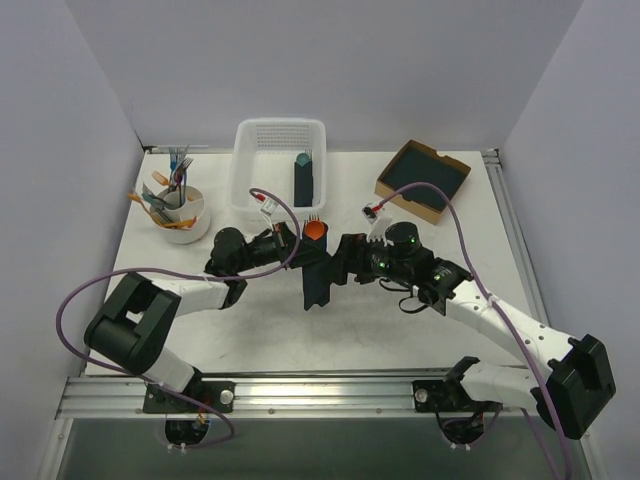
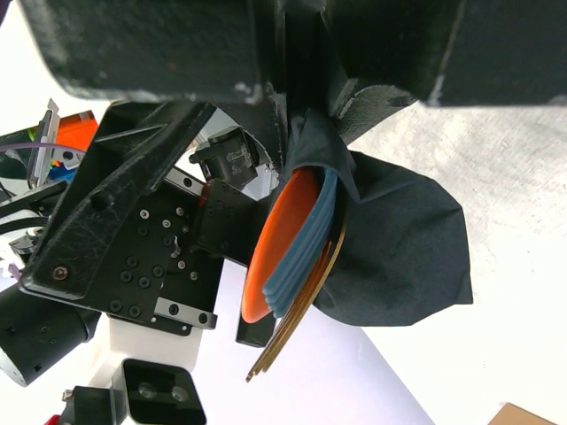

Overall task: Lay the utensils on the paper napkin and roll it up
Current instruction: Roll the napkin.

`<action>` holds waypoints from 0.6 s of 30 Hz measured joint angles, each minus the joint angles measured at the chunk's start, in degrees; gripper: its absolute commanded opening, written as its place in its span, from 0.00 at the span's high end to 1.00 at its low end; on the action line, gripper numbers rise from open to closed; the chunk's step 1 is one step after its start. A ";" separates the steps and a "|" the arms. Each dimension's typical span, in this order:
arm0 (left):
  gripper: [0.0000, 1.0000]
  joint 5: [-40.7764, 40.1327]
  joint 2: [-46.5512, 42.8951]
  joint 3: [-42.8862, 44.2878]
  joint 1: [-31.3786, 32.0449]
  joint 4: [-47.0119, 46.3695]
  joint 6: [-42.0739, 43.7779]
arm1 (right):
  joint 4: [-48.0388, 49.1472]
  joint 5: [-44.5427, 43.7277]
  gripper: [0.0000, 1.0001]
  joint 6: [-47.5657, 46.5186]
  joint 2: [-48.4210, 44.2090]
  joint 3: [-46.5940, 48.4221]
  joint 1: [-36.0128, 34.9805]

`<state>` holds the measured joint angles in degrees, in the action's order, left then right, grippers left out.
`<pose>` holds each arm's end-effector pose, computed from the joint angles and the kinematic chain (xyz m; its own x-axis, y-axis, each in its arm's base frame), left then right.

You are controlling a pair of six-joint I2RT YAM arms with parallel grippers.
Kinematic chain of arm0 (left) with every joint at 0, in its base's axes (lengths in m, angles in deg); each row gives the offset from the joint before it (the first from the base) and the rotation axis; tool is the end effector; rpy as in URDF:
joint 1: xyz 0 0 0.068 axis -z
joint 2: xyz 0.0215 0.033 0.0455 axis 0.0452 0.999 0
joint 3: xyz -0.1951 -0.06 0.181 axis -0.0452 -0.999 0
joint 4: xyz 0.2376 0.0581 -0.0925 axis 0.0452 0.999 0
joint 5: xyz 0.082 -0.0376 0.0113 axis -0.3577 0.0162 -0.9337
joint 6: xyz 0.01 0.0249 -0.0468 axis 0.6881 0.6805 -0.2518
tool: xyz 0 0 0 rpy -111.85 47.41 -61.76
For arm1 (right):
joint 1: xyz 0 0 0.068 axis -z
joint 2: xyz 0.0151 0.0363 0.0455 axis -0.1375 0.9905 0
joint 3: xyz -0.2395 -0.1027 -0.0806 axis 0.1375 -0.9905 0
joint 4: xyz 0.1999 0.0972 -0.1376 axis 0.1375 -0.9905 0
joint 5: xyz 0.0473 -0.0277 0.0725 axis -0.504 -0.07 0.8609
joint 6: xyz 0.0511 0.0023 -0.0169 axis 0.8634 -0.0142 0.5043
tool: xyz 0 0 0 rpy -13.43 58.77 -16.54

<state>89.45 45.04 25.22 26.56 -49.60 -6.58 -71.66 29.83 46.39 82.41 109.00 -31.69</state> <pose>0.2501 -0.1678 0.2260 -0.7796 -0.2927 -0.5537 0.5601 0.0696 -0.8255 0.1926 0.1766 0.2969 -0.6462 0.1355 -0.7510 -0.6164 0.4875 0.6183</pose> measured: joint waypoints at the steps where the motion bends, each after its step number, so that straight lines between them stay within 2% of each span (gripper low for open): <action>1: 0.95 -0.02 -0.24 0.00 0.00 0.11 0.00 | 0.46 0.00 0.14 0.11 -0.02 -0.04 0.00; 6: 0.95 0.00 -0.72 0.00 0.00 0.20 -0.39 | 6.73 2.25 0.06 1.29 -0.52 -2.80 -0.37; 14: 0.95 0.04 -0.44 0.11 0.13 -4.11 -5.73 | 17.07 5.92 0.07 3.61 1.25 -4.72 -2.43; 18: 0.95 0.04 -0.35 0.48 0.39 -6.58 -8.17 | 21.46 7.32 0.14 4.66 3.67 -4.72 -2.93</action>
<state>89.49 44.69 25.70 26.95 -56.18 -14.76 -50.20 37.15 51.05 86.08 104.28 -34.62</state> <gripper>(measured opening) 0.199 0.891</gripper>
